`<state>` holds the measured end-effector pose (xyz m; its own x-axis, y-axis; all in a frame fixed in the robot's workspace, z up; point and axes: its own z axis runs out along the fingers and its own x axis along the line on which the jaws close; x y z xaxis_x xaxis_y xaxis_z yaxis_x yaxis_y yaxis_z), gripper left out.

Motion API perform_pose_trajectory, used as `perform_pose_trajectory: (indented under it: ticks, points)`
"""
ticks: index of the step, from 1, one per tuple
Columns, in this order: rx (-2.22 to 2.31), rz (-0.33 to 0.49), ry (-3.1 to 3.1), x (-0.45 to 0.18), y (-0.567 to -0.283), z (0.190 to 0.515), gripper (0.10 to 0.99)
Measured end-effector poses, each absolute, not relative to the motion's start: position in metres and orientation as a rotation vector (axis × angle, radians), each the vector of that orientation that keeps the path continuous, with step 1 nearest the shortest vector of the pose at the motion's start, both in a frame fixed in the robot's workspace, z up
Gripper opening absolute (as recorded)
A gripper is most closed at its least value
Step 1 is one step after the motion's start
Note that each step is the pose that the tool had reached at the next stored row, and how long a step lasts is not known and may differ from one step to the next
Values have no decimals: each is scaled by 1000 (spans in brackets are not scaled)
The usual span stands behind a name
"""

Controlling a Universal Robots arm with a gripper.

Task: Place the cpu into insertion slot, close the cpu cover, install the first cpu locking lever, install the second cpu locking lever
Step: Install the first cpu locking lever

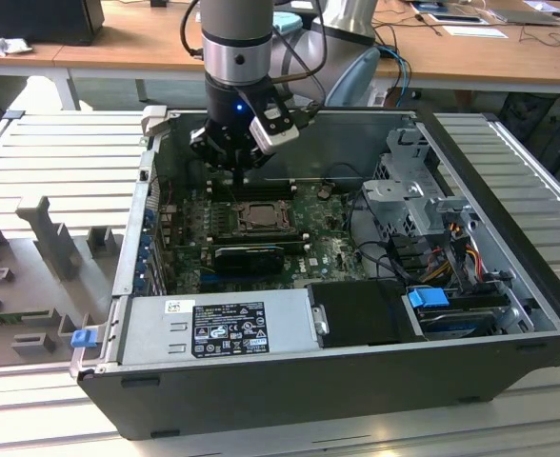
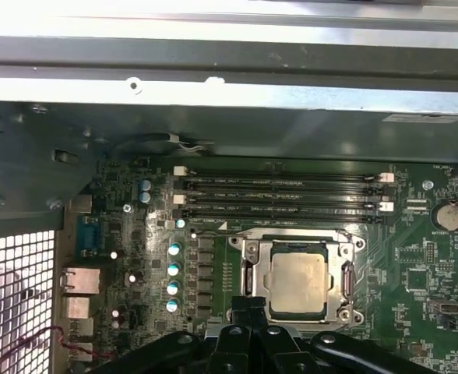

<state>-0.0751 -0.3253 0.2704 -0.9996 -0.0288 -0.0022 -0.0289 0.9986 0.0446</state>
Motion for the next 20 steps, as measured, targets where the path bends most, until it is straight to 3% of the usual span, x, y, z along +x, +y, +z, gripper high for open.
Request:
perform_pose_trajectory:
  ticks: [20]
  points:
    - [-48,75,3139,-110,-310,260,106]
